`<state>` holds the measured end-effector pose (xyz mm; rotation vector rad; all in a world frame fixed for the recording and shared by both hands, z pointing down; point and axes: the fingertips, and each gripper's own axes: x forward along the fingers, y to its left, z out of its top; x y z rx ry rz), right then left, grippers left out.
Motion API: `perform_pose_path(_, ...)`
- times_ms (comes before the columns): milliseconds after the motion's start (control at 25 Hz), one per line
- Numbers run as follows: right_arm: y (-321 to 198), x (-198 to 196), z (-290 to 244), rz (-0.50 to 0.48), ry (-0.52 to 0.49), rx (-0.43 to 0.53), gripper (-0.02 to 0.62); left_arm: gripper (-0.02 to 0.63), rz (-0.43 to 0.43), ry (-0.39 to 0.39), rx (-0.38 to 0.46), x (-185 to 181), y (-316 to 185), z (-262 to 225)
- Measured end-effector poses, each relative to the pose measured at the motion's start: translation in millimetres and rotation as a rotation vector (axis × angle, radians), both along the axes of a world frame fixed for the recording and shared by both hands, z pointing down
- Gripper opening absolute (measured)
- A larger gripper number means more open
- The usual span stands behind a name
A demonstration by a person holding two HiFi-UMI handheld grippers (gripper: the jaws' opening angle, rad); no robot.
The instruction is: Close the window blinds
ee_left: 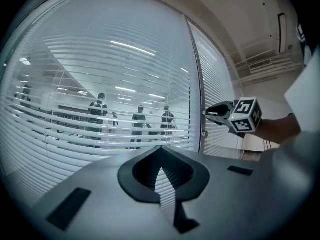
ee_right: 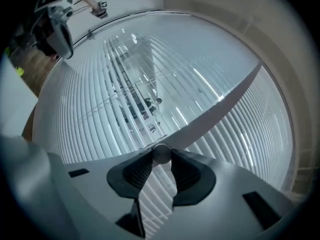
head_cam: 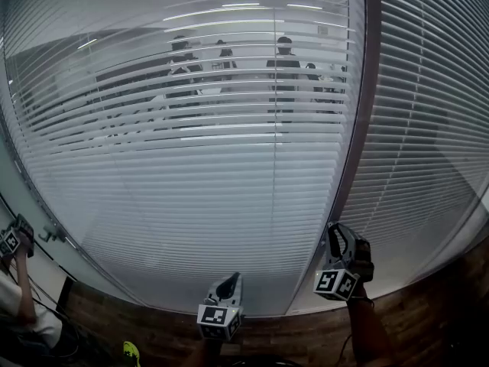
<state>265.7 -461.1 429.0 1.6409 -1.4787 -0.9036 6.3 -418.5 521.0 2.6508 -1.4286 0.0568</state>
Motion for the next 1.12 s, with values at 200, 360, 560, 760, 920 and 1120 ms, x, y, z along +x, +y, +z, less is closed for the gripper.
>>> perform_pose_path(200,-2,-2,7,0.014,0.319,-0.031,0.12,0.0,0.038,-0.004,-0.007,12,4,6)
perform_pose_path(360,3,-8,2,0.036,0.534,-0.063,0.12,0.0,0.059,-0.009,-0.003,18,7,13)
perform_pose_path(560,2,-9,4,0.019,0.605,-0.057,0.12,0.0,0.081,-0.014,-0.001,23,11,11)
perform_pose_path(760,1,-5,3,0.021,0.548,-0.043,0.121,0.0,0.069,-0.003,-0.016,29,11,8)
perform_pose_path(920,12,-16,-2,-0.024,0.39,-0.022,0.13,0.0,0.068,-0.003,-0.019,27,14,9)
perform_pose_path(1120,6,-2,0,-0.053,-0.17,0.013,0.141,0.0,0.066,-0.016,-0.016,23,14,14)
